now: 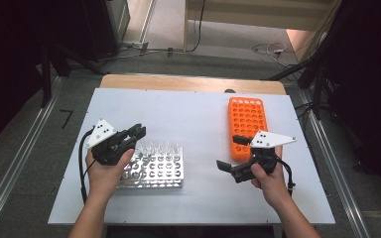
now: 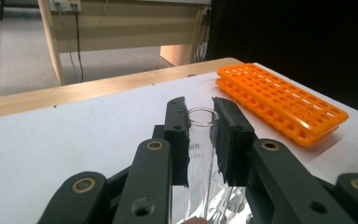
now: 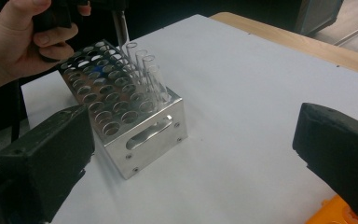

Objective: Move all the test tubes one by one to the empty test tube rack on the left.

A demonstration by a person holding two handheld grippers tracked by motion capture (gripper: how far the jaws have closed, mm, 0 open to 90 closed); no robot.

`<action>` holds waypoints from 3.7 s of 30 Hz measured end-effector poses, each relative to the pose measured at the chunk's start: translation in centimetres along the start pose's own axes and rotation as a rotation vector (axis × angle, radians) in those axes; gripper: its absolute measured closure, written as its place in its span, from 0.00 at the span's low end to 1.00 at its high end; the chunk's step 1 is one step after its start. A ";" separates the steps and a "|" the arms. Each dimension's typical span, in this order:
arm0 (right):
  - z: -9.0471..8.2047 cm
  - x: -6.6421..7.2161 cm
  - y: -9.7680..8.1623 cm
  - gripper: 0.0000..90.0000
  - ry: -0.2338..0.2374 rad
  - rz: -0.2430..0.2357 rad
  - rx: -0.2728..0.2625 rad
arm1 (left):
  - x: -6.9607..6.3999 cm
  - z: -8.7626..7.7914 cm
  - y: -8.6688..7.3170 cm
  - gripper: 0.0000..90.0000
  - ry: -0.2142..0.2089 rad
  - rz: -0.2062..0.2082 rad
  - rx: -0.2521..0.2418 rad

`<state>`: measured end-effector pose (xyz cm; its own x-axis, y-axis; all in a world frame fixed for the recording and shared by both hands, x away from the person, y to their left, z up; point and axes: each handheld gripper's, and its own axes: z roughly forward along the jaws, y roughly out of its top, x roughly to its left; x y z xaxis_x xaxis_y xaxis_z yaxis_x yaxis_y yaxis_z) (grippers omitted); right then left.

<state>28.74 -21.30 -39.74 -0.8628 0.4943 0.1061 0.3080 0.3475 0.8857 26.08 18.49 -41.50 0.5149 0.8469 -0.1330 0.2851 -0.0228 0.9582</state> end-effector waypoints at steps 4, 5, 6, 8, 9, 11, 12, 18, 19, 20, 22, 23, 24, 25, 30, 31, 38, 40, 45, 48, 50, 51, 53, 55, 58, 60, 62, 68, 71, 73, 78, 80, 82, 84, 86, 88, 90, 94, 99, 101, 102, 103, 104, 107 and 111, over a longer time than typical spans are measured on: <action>-0.1 -0.1 0.0 0.00 0.000 -0.001 0.001 | -0.2 0.1 -0.2 0.84 0.001 0.003 0.007; -0.1 -0.1 0.0 0.00 0.000 0.000 0.001 | -0.3 0.1 -0.3 0.84 0.003 0.006 0.009; -0.1 -0.1 0.0 0.00 -0.001 -0.002 0.001 | -0.4 0.1 -0.3 0.84 0.008 0.011 0.011; -0.1 -0.1 -0.1 0.00 -0.002 -0.002 0.000 | -0.5 0.2 -0.4 0.84 0.012 0.012 0.008; -0.1 -0.1 -0.1 0.00 -0.002 -0.001 0.000 | -0.5 0.2 -0.5 0.84 0.014 0.012 0.007; -0.1 -0.1 -0.1 0.00 -0.003 -0.001 0.000 | -0.6 0.2 -0.6 0.84 0.022 0.012 0.014; -0.1 -0.1 -0.1 0.00 -0.003 -0.002 0.000 | -0.6 0.2 -0.7 0.84 0.025 0.013 0.016; -0.1 -0.1 -0.1 0.00 -0.002 -0.004 -0.003 | -0.8 0.3 -0.9 0.84 0.045 0.023 0.025; -0.1 -0.1 -0.1 0.00 -0.002 -0.003 -0.001 | -0.8 0.3 -1.0 0.84 0.046 0.023 0.028; -0.1 -0.1 -0.1 0.00 -0.002 -0.004 -0.001 | -0.8 0.3 -1.0 0.84 0.048 0.024 0.027; -0.1 -0.1 -0.1 0.00 -0.001 -0.004 -0.002 | -0.8 0.3 -1.1 0.84 0.051 0.026 0.027; -0.1 -0.1 -0.1 0.00 -0.001 -0.005 0.000 | -0.8 0.3 -1.2 0.84 0.055 0.027 0.027; -0.1 -0.1 -0.1 0.00 -0.002 -0.006 -0.001 | -0.8 0.3 -1.2 0.84 0.058 0.027 0.028; -0.1 -0.1 -0.1 0.00 -0.002 -0.006 -0.001 | -0.8 0.3 -1.3 0.84 0.059 0.028 0.029; -0.2 -0.1 -0.1 0.00 -0.002 -0.005 -0.001 | -1.1 0.3 -1.4 0.84 0.067 0.030 0.030; -0.1 -0.1 -0.1 0.00 -0.001 -0.006 -0.002 | -1.1 0.3 -1.4 0.84 0.070 0.032 0.032; 0.0 0.0 -0.2 0.00 0.000 -0.011 0.000 | -1.4 0.5 -1.7 0.84 0.091 0.042 0.053; -0.1 0.0 -0.2 0.00 0.001 -0.009 0.000 | -1.5 0.5 -1.7 0.84 0.090 0.045 0.061; -0.2 -0.2 -0.2 0.00 -0.004 -0.007 -0.002 | -1.5 0.6 -1.9 0.84 0.088 0.038 0.077; -0.2 -0.2 -0.2 0.00 -0.004 -0.005 -0.002 | -1.5 0.6 -1.9 0.84 0.086 0.030 0.088; -0.3 -0.2 -0.3 0.00 -0.006 -0.003 -0.001 | -1.4 0.7 -1.9 0.83 0.075 0.022 0.105; -0.3 -0.2 -0.3 0.00 -0.006 -0.003 -0.001 | -1.4 0.7 -1.9 0.83 0.074 0.020 0.111; -0.3 -0.3 -0.3 0.00 -0.007 -0.003 -0.002 | -1.3 0.8 -1.9 0.83 0.079 0.018 0.134; -0.3 -0.2 -0.3 0.00 -0.008 -0.003 -0.003 | -1.3 0.9 -1.9 0.83 0.081 0.011 0.156; -0.3 -0.3 -0.3 0.00 -0.008 -0.003 -0.004 | -1.2 1.0 -1.9 0.83 0.081 0.010 0.180; -0.3 -0.3 -0.3 0.00 -0.008 -0.004 -0.003 | -1.2 1.1 -1.9 0.83 0.079 0.010 0.195; -0.3 -0.3 -0.3 0.00 -0.009 -0.001 -0.004 | -1.2 1.2 -1.9 0.83 0.083 0.015 0.206; -0.3 -0.3 -0.3 0.00 -0.009 -0.002 -0.007 | -1.3 1.5 -2.0 0.83 0.085 0.023 0.234; -0.3 -0.3 -0.3 0.00 -0.010 -0.002 -0.006 | -1.3 1.5 -2.0 0.83 0.084 0.018 0.241; -0.4 -0.3 -0.3 0.00 -0.009 -0.002 -0.005 | -1.3 1.6 -2.0 0.83 0.085 0.018 0.246; -0.3 -0.3 -0.3 0.00 -0.009 -0.002 -0.005 | -1.3 1.7 -2.0 0.83 0.086 0.021 0.256; -0.3 -0.4 -0.3 0.00 -0.009 -0.004 -0.004 | -1.3 1.7 -2.0 0.83 0.087 0.021 0.259; -0.3 -0.4 -0.3 0.00 -0.010 -0.004 -0.002 | -1.2 1.7 -2.0 0.83 0.087 0.019 0.265; -0.3 -0.4 -0.3 0.00 -0.010 -0.005 -0.003 | -1.2 1.7 -2.0 0.83 0.086 0.016 0.267; -0.3 -0.4 -0.3 0.00 -0.010 -0.004 -0.003 | -1.2 1.8 -2.0 0.83 0.081 0.007 0.268; -0.3 -0.4 -0.3 0.00 -0.010 -0.002 -0.003 | -1.1 1.8 -2.0 0.83 0.080 0.004 0.270; -0.2 -0.4 -0.3 0.00 -0.010 -0.003 -0.002 | -1.1 1.8 -2.0 0.83 0.080 0.005 0.272; -0.2 -0.4 -0.3 0.00 -0.011 0.000 -0.001 | -1.1 1.8 -2.0 0.83 0.076 0.003 0.276; -0.2 -0.4 -0.4 0.00 -0.012 0.000 0.001 | -1.0 1.9 -2.0 0.83 0.070 -0.001 0.280; -0.2 -0.4 -0.3 0.00 -0.013 -0.002 0.000 | -1.0 1.9 -2.0 0.83 0.071 -0.001 0.279; -0.2 -0.4 -0.3 0.00 -0.013 -0.002 0.000 | -1.1 1.9 -2.0 0.82 0.074 0.001 0.280; -0.2 -0.4 -0.3 0.00 -0.012 -0.003 -0.001 | -1.1 1.9 -2.0 0.82 0.074 0.002 0.278; -0.2 -0.4 -0.3 0.00 -0.013 -0.004 -0.001 | -1.1 1.9 -2.0 0.82 0.075 0.003 0.278; -0.3 -0.4 -0.3 0.00 -0.017 -0.002 -0.001 | -1.0 1.8 -1.9 0.81 0.082 -0.002 0.275; -0.3 -0.5 -0.4 0.00 -0.017 0.000 -0.001 | -1.0 1.6 -1.9 0.78 0.089 -0.012 0.266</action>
<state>28.92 -21.93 -39.96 -0.8557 0.5081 0.0981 0.3073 0.3465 0.8863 26.34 16.80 -43.57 0.4403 0.8911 -0.1098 0.4986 -0.1410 0.8553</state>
